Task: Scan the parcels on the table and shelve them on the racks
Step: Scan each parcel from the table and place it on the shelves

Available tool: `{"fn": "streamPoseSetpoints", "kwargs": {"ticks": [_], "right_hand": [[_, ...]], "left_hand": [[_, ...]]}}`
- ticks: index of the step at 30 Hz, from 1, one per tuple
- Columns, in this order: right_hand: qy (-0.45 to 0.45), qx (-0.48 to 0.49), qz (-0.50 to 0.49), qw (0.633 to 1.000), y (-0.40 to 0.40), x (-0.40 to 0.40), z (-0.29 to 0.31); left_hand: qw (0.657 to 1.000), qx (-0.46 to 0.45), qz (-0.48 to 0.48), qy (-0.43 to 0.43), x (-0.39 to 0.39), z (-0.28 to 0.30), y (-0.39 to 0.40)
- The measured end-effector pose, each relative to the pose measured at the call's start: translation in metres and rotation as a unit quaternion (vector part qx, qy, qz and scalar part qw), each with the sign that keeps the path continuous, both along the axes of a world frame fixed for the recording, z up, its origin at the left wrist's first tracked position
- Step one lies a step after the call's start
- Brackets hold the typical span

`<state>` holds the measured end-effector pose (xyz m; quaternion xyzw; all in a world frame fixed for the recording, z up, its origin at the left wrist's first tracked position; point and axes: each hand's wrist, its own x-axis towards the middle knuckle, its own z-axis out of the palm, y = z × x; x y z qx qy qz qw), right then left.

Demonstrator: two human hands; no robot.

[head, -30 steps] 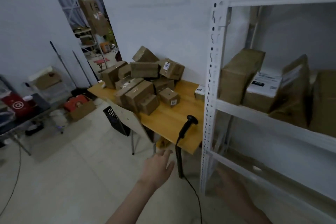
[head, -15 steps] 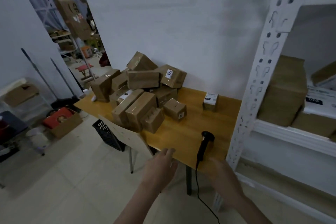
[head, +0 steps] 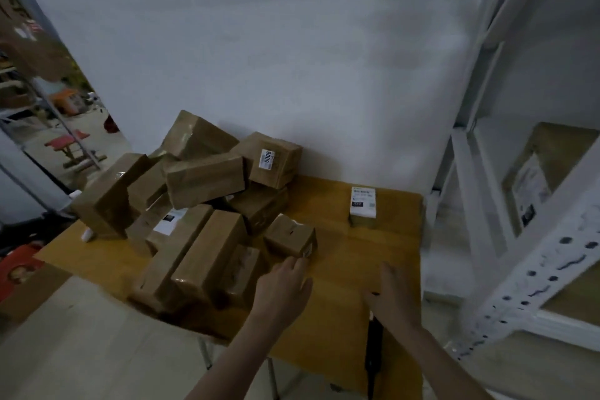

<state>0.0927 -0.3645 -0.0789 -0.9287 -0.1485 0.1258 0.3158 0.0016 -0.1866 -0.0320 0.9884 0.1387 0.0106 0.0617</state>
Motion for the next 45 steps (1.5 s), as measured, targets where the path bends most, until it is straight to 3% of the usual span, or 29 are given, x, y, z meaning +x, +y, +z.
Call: {"fn": "streamPoseSetpoints", "kwargs": {"ticks": [6,14,22,24,27,38,42,45], "right_hand": [[-0.023,-0.083,-0.048,0.995,0.046,0.069,-0.016],[0.012,-0.17,-0.132,0.976,0.121,0.178,-0.071],[0.044,-0.159,-0.239,0.957,0.157,0.25,-0.123],[0.046,-0.142,-0.254,0.956,0.156,0.251,-0.128],[0.02,-0.117,-0.271,0.955,0.152,0.245,-0.13],[-0.132,-0.055,-0.228,0.963,0.126,0.159,-0.072],[-0.147,-0.036,-0.241,0.959,0.118,0.111,-0.048],[-0.171,-0.005,-0.245,0.954,0.106,0.073,-0.032]], "left_hand": [[0.997,-0.002,-0.066,0.025,0.101,-0.039,0.052],[0.985,-0.004,-0.153,0.084,0.223,-0.095,0.103],[0.979,-0.002,-0.203,0.027,0.281,-0.139,0.122],[0.971,0.003,-0.235,0.052,0.284,-0.146,0.124],[0.972,-0.016,-0.233,0.017,0.286,-0.156,0.126],[0.981,-0.097,-0.166,0.004,0.264,-0.084,0.1],[0.972,-0.189,-0.138,0.029,0.22,-0.061,0.079],[0.939,-0.324,-0.108,0.052,0.183,-0.058,0.065]]}}
